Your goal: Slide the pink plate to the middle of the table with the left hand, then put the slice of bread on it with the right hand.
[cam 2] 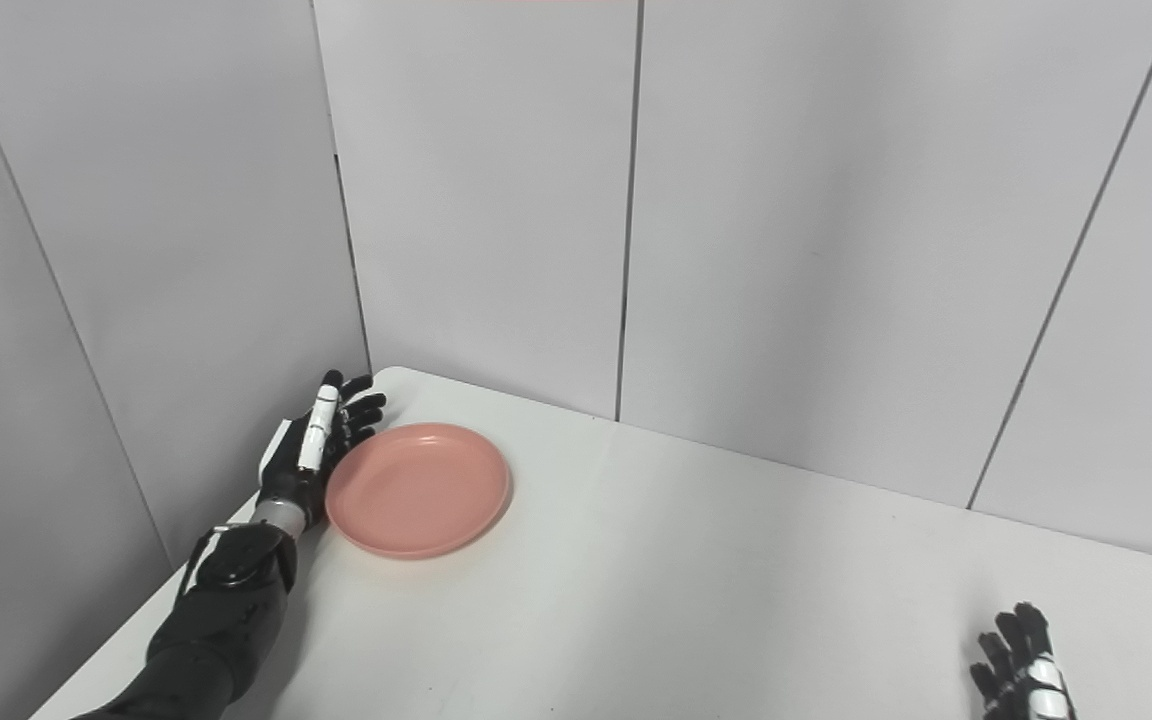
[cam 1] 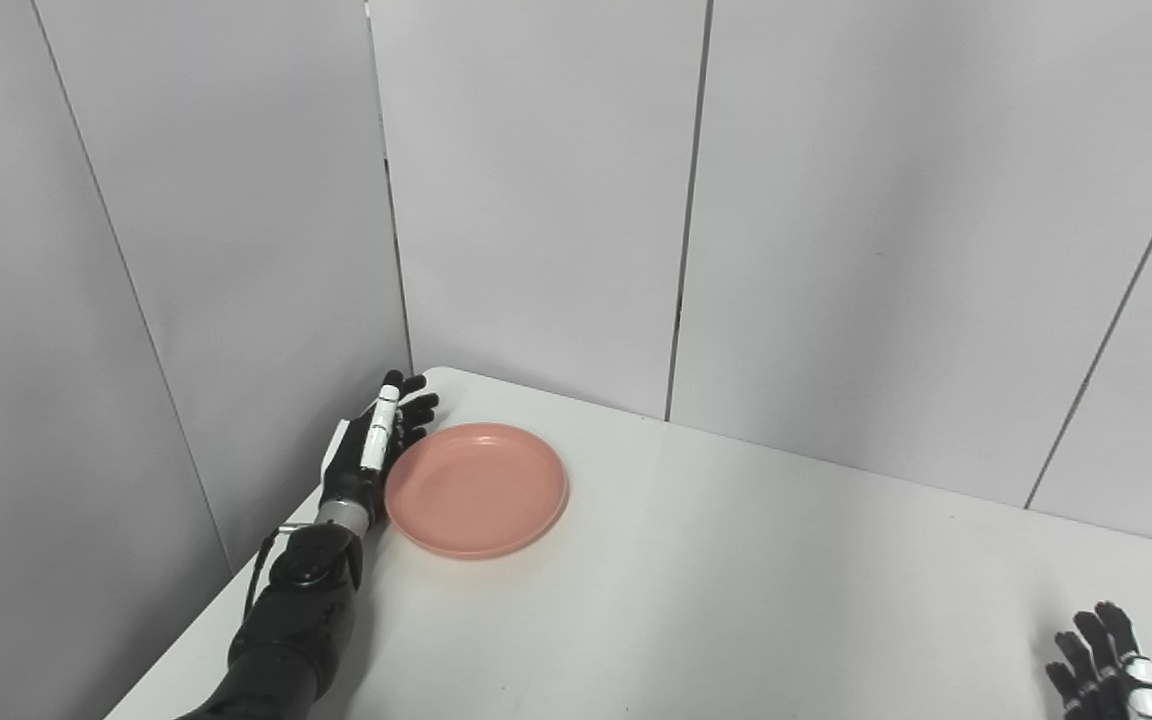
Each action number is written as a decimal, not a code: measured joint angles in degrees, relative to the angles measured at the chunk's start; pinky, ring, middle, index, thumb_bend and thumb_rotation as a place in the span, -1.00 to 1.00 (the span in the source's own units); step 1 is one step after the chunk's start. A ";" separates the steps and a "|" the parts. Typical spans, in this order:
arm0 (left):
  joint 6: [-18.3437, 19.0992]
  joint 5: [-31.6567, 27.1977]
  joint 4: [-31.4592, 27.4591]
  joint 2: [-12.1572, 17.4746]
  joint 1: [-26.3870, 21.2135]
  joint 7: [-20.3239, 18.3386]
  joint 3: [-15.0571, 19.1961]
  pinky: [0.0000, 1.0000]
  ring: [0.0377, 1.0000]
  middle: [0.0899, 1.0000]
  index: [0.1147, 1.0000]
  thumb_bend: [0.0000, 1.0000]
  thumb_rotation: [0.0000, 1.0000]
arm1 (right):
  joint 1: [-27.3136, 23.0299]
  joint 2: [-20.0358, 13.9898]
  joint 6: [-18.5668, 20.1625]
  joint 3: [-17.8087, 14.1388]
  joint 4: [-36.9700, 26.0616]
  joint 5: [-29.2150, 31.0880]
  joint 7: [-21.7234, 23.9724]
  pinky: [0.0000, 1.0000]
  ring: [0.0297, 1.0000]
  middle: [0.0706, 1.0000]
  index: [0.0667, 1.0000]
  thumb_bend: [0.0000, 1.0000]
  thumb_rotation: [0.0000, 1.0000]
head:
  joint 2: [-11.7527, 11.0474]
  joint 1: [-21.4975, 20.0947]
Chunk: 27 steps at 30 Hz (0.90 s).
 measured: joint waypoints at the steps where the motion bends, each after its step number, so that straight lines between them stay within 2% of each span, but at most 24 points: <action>1: 0.23 -0.49 -0.40 -0.18 0.12 -0.37 0.08 0.73 0.67 0.59 0.57 0.29 1.00 | 0.00 -0.01 -0.06 0.00 0.02 0.00 0.02 1.00 0.96 0.96 0.97 0.04 0.83 | 0.00 0.00; 11: 2.67 -4.24 -6.28 -3.82 1.30 -4.86 0.17 0.68 0.66 0.60 0.55 0.33 1.00 | -0.03 -0.16 -1.07 -0.19 0.12 0.15 0.07 1.00 0.95 0.95 0.95 0.04 0.82 | 0.18 -0.09; 18: 3.55 -4.87 -9.42 -4.58 2.49 -5.24 0.05 0.61 0.65 0.62 0.55 0.34 1.00 | -0.04 -0.16 -1.12 -0.19 0.18 0.12 0.01 0.99 0.96 0.95 0.96 0.04 0.82 | 0.18 -0.53; 27: 4.06 -5.82 -11.28 -7.75 3.62 -5.76 -0.75 0.64 0.63 0.61 0.58 0.40 1.00 | -0.12 -0.13 -1.12 -0.23 0.17 0.13 0.00 1.00 0.95 0.96 0.97 0.03 0.82 | 0.35 -1.05</action>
